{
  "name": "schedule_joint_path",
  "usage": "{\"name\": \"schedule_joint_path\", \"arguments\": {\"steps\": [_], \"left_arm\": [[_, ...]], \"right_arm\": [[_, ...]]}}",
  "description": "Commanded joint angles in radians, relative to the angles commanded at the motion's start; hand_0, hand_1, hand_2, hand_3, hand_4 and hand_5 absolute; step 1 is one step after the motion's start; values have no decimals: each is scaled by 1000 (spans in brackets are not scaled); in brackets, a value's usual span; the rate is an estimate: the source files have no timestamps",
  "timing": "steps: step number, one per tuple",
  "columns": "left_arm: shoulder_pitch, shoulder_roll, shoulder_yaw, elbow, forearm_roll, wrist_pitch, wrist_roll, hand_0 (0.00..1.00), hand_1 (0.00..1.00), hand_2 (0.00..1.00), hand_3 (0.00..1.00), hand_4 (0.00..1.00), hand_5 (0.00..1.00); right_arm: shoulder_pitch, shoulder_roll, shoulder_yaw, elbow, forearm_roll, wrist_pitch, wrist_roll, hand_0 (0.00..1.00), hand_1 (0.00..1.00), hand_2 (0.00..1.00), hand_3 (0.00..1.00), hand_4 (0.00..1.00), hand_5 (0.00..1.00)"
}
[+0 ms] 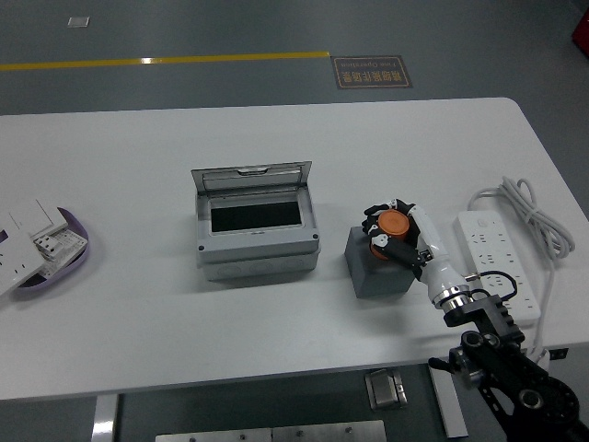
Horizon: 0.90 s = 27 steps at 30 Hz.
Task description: Pick up the cylinder from the cube,place it in the box,flap close box
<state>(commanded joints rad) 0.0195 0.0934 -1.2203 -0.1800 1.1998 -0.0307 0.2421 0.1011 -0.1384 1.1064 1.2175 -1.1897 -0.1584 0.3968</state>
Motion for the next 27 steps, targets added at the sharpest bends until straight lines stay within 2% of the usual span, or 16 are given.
{"name": "schedule_joint_path", "arguments": {"steps": [5, 9, 13, 18, 20, 27], "left_arm": [[1, -1, -1, 0, 1, 0, 1, 606, 582, 556, 597, 656, 261], [0, 0, -4, 0, 4, 0, 2, 606, 583, 556, 597, 656, 262], [1, 1, -7, 0, 8, 0, 4, 606, 582, 557, 597, 657, 264], [0, 1, -12, 0, 15, -1, 7, 606, 582, 557, 597, 657, 264], [0, 2, -14, 0, 18, -1, 8, 606, 583, 557, 598, 658, 265], [-1, 5, -20, 0, 26, -2, 12, 606, 582, 557, 598, 662, 272]], "right_arm": [[14, -1, -5, 31, -10, -24, 3, 175, 238, 244, 221, 2, 2], [47, -6, -32, 109, -39, -58, -18, 177, 225, 216, 203, 2, 2], [106, 2, -90, 160, -48, -67, -44, 174, 221, 209, 200, 2, 2], [195, 30, -175, 139, -65, -37, -95, 174, 221, 209, 200, 2, 2], [230, 40, -205, 119, -88, -17, -124, 136, 213, 201, 196, 2, 2], [339, 76, -260, 54, -246, 54, -259, 113, 207, 199, 194, 2, 2]]}}
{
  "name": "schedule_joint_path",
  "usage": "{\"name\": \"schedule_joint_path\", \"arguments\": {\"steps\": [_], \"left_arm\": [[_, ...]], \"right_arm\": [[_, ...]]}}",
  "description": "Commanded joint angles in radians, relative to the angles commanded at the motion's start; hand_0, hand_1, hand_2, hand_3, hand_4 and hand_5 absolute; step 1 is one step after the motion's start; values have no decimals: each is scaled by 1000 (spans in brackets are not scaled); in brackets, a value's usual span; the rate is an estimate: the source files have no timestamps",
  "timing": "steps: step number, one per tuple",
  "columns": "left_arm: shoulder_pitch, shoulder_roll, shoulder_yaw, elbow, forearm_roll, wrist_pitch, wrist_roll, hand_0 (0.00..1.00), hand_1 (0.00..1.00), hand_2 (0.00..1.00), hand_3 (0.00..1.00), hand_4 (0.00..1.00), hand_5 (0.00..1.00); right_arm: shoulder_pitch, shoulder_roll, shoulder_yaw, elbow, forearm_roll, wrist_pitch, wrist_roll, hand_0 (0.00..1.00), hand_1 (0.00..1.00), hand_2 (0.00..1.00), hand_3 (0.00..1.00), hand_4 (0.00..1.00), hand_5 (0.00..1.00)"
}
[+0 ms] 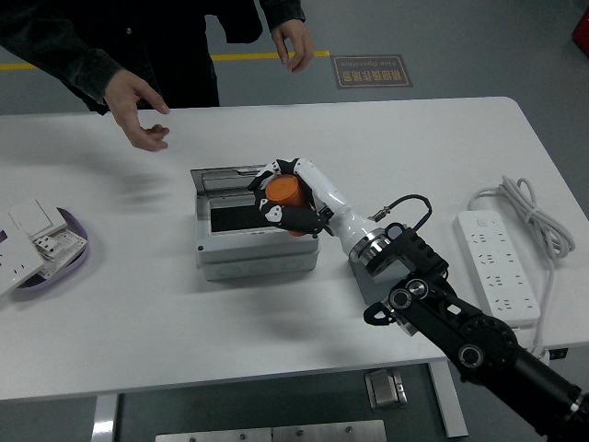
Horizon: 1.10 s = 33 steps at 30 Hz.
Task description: Pick up the cylinder from the cube,place it in the box,flap close box
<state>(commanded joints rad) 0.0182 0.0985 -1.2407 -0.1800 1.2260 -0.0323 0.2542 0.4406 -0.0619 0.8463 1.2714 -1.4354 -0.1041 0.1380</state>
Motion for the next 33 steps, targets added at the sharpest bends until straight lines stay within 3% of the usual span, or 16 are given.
{"name": "schedule_joint_path", "arguments": {"steps": [10, 18, 25, 33], "left_arm": [[-1, 4, -8, 0, 11, -1, 5, 606, 583, 558, 598, 665, 288], [-1, 10, -4, 0, 15, -5, 8, 606, 583, 558, 598, 667, 291], [-1, 13, -6, 0, 17, -4, 9, 606, 583, 559, 598, 668, 294], [-4, 12, -3, 0, 14, -4, 6, 606, 583, 559, 599, 668, 294]], "right_arm": [[109, 46, -40, -57, -289, 57, -174, 110, 203, 199, 191, 2, 2], [142, 62, -61, -90, -499, 117, -269, 110, 202, 203, 192, 2, 2], [157, 62, -71, -107, -620, 132, -301, 79, 202, 209, 196, 2, 2], [164, 62, -70, -133, -633, 120, -259, 47, 199, 212, 198, 2, 2]]}}
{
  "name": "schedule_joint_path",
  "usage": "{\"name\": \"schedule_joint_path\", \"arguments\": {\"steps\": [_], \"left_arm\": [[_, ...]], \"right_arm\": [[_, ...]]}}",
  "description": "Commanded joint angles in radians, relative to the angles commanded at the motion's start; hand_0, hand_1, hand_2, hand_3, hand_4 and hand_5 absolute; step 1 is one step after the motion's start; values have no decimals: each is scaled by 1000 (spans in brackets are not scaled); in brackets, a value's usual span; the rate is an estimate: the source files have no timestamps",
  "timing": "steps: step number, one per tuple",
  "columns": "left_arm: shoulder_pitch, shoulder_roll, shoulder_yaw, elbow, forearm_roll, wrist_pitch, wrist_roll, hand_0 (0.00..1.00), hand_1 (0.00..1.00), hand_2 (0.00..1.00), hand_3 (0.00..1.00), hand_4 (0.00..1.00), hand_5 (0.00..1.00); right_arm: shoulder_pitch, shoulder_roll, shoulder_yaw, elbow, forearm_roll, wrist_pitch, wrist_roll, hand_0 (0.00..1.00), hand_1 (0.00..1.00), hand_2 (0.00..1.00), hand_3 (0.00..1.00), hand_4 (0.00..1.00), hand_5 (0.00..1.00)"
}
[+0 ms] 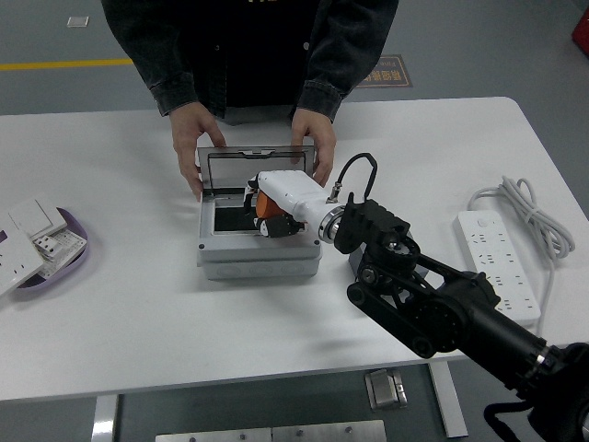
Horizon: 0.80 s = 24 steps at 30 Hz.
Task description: Pick up the cylinder from the cube,place it in the box,flap close box
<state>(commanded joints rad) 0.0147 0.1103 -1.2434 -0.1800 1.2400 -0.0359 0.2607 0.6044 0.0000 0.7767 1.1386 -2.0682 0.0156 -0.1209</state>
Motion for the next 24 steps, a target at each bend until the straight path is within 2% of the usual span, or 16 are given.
{"name": "schedule_joint_path", "arguments": {"steps": [6, 7, 12, 13, 18, 19, 24], "left_arm": [[1, 2, -2, 0, 1, 1, 1, 606, 583, 559, 599, 668, 294], [0, 1, -2, 0, 1, 1, 1, 605, 582, 559, 599, 667, 295], [-2, 1, -2, 0, 2, 0, 0, 605, 582, 559, 599, 667, 295], [-2, 1, -2, 0, 3, 0, 0, 605, 583, 558, 599, 667, 294], [-6, 5, -6, 0, 5, -1, -1, 605, 583, 558, 599, 667, 294], [-6, 5, -6, 0, 5, -1, -1, 606, 583, 558, 599, 667, 295], [-7, 6, -6, 0, 5, -1, -1, 606, 583, 558, 599, 667, 295]], "right_arm": [[6, 0, -5, -17, -8, -3, 25, 49, 196, 216, 210, 2, 2], [8, 0, -6, -19, -8, -1, 27, 255, 349, 392, 444, 206, 2], [11, 0, -15, -25, -13, 5, 26, 255, 349, 392, 444, 206, 2], [11, 0, -16, -25, -15, 7, 24, 689, 636, 599, 661, 413, 16], [8, 0, -11, -25, -25, 20, 9, 689, 636, 599, 661, 413, 16], [8, 0, -9, -24, -27, 22, 7, 756, 659, 657, 687, 567, 141], [6, 0, -5, -23, -29, 20, 6, 756, 659, 657, 687, 567, 141]]}}
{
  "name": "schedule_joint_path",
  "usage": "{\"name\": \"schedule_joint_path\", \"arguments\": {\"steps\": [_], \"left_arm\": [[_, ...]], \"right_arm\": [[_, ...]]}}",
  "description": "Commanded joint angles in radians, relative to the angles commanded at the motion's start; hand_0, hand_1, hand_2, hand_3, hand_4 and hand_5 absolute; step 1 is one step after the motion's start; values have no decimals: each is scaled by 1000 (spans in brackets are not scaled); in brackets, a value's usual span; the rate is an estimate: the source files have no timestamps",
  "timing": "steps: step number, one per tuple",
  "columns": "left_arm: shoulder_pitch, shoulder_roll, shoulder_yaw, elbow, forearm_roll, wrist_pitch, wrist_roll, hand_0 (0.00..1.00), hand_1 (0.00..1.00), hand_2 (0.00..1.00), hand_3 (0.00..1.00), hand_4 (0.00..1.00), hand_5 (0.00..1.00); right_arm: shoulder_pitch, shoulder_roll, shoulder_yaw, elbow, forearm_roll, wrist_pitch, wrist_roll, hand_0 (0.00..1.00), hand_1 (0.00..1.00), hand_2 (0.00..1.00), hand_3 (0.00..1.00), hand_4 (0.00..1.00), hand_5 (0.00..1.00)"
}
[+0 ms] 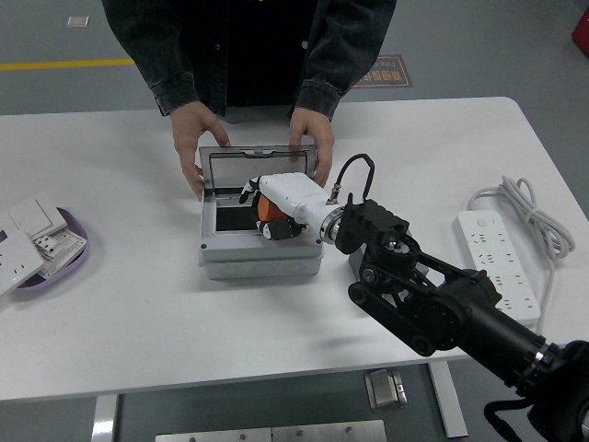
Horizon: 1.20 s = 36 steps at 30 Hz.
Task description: Pick up the cylinder from the cube,place it in the box,flap close box
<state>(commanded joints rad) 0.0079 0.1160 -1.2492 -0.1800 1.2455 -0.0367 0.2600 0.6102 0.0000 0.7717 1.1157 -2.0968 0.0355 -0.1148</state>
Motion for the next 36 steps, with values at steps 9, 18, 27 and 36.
{"name": "schedule_joint_path", "arguments": {"steps": [9, 18, 27, 36], "left_arm": [[1, -1, 0, 0, 0, 0, 0, 606, 583, 558, 599, 666, 295], [1, -2, 1, 0, -2, -1, -1, 605, 582, 558, 599, 666, 296], [3, -5, 1, 0, -1, -2, -1, 605, 582, 558, 599, 663, 295], [1, -1, -5, 0, 10, -4, 1, 605, 583, 557, 598, 662, 297]], "right_arm": [[-6, 0, 1, -2, 39, -12, 10, 851, 726, 724, 785, 744, 148], [-22, 0, -2, 21, 193, -50, 65, 848, 723, 722, 778, 769, 170], [-11, -28, 29, 100, 393, -88, 114, 824, 699, 702, 768, 786, 187], [117, -90, 54, 6, 435, -85, 94, 818, 691, 696, 757, 783, 192]]}}
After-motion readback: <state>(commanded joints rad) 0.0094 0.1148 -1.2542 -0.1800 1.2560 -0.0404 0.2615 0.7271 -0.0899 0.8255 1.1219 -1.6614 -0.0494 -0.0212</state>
